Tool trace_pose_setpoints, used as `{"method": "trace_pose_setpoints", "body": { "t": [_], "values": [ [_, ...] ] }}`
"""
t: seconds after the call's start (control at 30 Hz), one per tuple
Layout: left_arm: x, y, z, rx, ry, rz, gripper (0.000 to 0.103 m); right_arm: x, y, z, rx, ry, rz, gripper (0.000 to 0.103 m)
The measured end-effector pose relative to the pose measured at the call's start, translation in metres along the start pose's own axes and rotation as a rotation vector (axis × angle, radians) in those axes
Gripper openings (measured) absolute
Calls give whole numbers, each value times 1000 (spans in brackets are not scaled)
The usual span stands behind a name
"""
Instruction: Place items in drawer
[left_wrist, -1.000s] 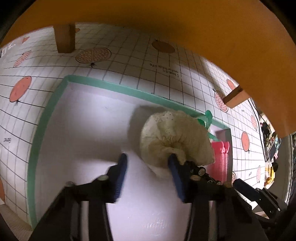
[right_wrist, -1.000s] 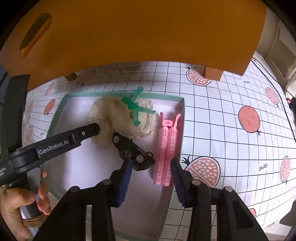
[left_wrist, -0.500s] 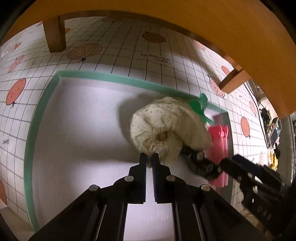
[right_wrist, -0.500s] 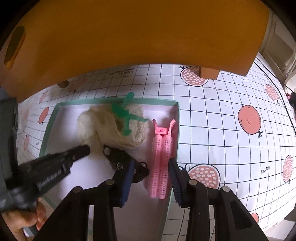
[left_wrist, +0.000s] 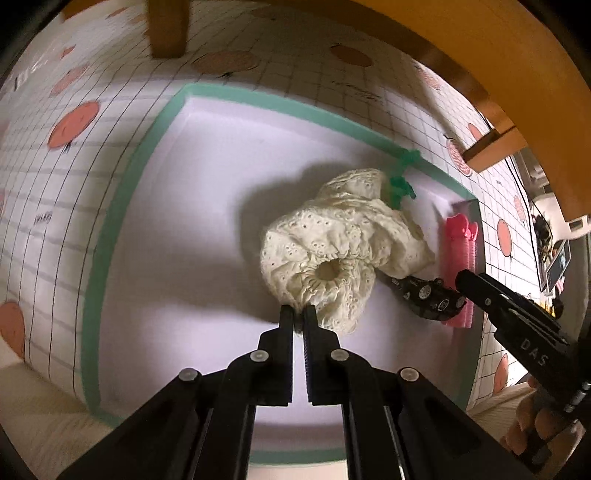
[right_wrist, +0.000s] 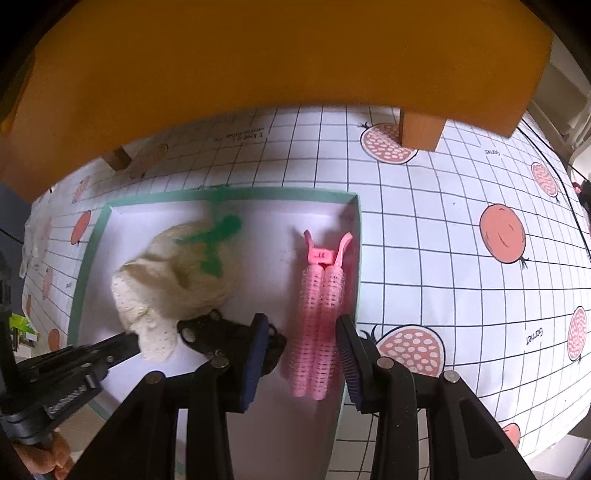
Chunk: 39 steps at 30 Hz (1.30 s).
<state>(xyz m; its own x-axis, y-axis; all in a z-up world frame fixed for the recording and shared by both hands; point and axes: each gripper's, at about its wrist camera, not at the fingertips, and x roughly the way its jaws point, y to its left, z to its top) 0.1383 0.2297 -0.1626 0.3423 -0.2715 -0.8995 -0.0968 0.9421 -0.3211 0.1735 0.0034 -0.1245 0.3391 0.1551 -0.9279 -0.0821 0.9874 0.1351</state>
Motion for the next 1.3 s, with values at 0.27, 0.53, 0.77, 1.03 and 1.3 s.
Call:
{"method": "trace_pose_setpoints", "body": {
  "t": [0.27, 0.53, 0.77, 1.03, 1.3],
  "values": [
    [-24, 29, -14, -78, -22, 34, 4, 5, 9, -6, -38, 34, 12, 31],
    [-26, 38, -16, -100, -34, 44, 4, 11, 23, -13, -98, 76, 19, 29],
    [-12, 29, -9, -76, -20, 54, 6, 16, 26, -14, -109, 87, 15, 29],
    [-3, 3, -3, -24, -32, 99, 29, 22, 33, -14, -113, 97, 12, 29],
    [-8, 3, -2, -31, -60, 91, 6, 17, 31, -16, -92, 94, 17, 29]
  ]
}}
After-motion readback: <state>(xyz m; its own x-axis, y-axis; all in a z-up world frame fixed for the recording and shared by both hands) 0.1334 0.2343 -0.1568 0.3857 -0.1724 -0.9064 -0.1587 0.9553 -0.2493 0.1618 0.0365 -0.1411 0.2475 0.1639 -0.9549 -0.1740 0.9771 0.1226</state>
